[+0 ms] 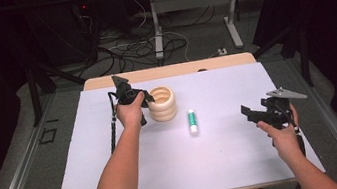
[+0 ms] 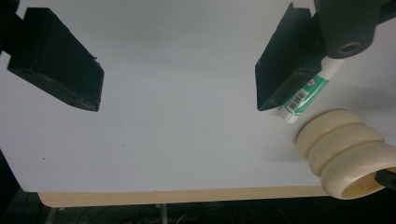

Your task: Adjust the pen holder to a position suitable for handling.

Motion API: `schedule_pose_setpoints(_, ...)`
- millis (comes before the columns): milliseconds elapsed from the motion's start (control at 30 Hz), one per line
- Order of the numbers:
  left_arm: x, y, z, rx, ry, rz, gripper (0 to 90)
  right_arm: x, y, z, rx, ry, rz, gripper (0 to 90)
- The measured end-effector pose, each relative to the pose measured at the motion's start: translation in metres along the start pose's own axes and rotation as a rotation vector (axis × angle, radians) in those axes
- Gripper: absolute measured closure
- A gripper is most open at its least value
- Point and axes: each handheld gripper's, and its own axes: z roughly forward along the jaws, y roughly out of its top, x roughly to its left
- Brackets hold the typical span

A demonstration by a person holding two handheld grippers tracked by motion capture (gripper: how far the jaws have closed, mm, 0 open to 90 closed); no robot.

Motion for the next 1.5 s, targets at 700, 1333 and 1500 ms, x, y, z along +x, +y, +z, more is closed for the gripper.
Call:
schedule_pose_setpoints(700, 0.005, 0.001, -0.021, 0.019, 0.013, 0.055, 65.0, 0.001, 0.000, 0.000, 0.003, 0.000, -0.011, 14.9)
schedule_pose_setpoints(1333, 0.001, -0.017, -0.031, 0.111, -0.024, 0.164, 65.2, 0.002, -0.001, 0.000, 0.003, 0.001, -0.004, 14.9)
schedule_pose_setpoints(1500, 0.004, -0.024, -0.033, 0.122, -0.033, 0.185, 65.1, 0.002, -0.001, 0.000, 0.000, -0.002, -0.013, 14.9)
